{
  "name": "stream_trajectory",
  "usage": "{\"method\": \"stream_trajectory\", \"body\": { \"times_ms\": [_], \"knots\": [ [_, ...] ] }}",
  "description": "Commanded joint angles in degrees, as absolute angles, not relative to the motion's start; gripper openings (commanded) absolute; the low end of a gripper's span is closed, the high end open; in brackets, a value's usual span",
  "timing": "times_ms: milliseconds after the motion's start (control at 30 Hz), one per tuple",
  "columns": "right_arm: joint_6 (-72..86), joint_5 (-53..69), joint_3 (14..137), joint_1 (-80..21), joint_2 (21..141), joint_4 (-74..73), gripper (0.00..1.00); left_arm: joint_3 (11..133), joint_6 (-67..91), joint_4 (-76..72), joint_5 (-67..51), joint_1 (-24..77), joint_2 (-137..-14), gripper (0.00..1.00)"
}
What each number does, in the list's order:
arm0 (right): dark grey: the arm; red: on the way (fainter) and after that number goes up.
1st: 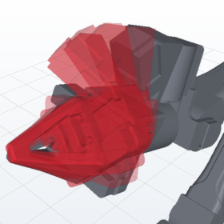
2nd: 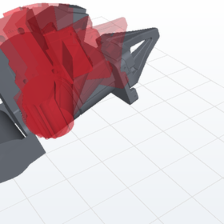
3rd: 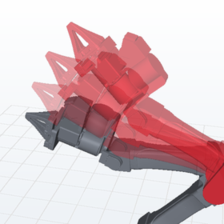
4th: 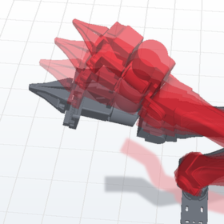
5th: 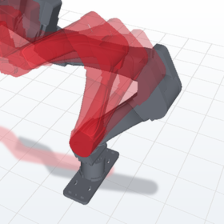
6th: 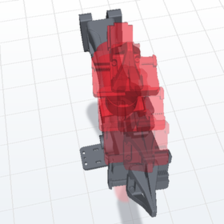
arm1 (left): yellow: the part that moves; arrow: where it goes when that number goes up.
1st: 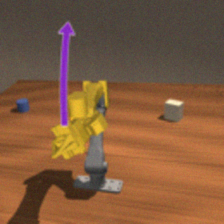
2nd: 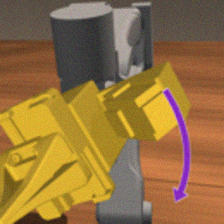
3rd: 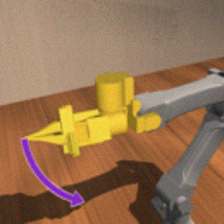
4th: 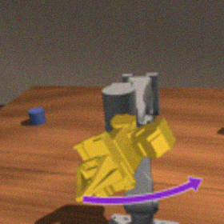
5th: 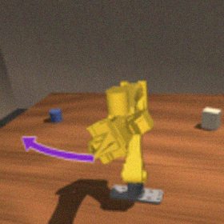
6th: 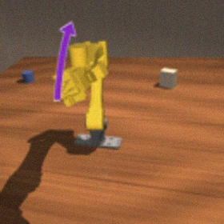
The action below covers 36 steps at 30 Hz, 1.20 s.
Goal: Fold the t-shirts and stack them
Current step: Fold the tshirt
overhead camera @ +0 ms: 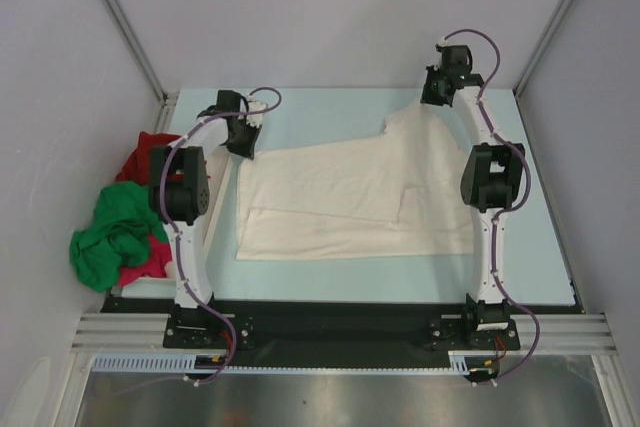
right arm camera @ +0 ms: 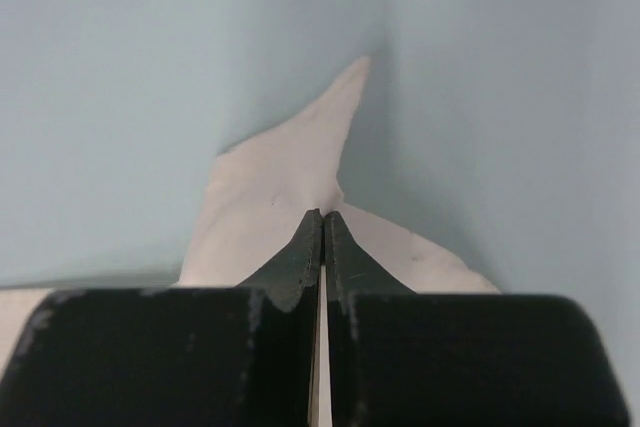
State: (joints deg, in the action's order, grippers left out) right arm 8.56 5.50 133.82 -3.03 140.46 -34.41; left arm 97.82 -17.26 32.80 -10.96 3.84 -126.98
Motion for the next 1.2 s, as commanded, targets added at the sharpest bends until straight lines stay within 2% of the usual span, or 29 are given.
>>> {"method": "stream_trajectory", "body": {
  "times_ms": [0, 200, 300, 533, 700, 933, 1167],
  "knots": [
    [8.35, 5.01, 132.72, -2.20, 135.62, -32.34, 0.00, 95.45, -19.24, 35.08, -15.29, 3.78, -125.25, 0.00],
    [7.73, 4.75, 124.65, -2.11, 128.96, -32.34, 0.00, 90.89, -20.82, 30.77, -15.91, 3.87, -115.85, 0.00],
    [7.82, 3.35, 114.11, -1.93, 123.24, -29.98, 0.00, 86.32, -22.67, 28.40, -15.82, 3.96, -109.97, 0.00],
    [9.40, 0.09, 83.88, -0.79, 101.38, -24.61, 0.00, 68.57, -28.65, 24.09, -16.52, 4.66, -95.04, 0.00],
    [12.83, -3.07, 65.43, -0.53, 91.77, -24.61, 0.00, 58.56, -32.87, 23.82, -17.49, 5.71, -88.61, 0.00],
    [18.71, -2.02, 53.10, 1.05, 85.17, -24.52, 0.00, 54.67, -34.19, 24.79, -18.11, 7.03, -89.21, 0.00],
    [23.29, -3.42, 48.70, 2.37, 81.13, -24.08, 0.04, 55.02, -33.93, 23.03, -15.47, 7.38, -87.98, 0.00]
  ]
}}
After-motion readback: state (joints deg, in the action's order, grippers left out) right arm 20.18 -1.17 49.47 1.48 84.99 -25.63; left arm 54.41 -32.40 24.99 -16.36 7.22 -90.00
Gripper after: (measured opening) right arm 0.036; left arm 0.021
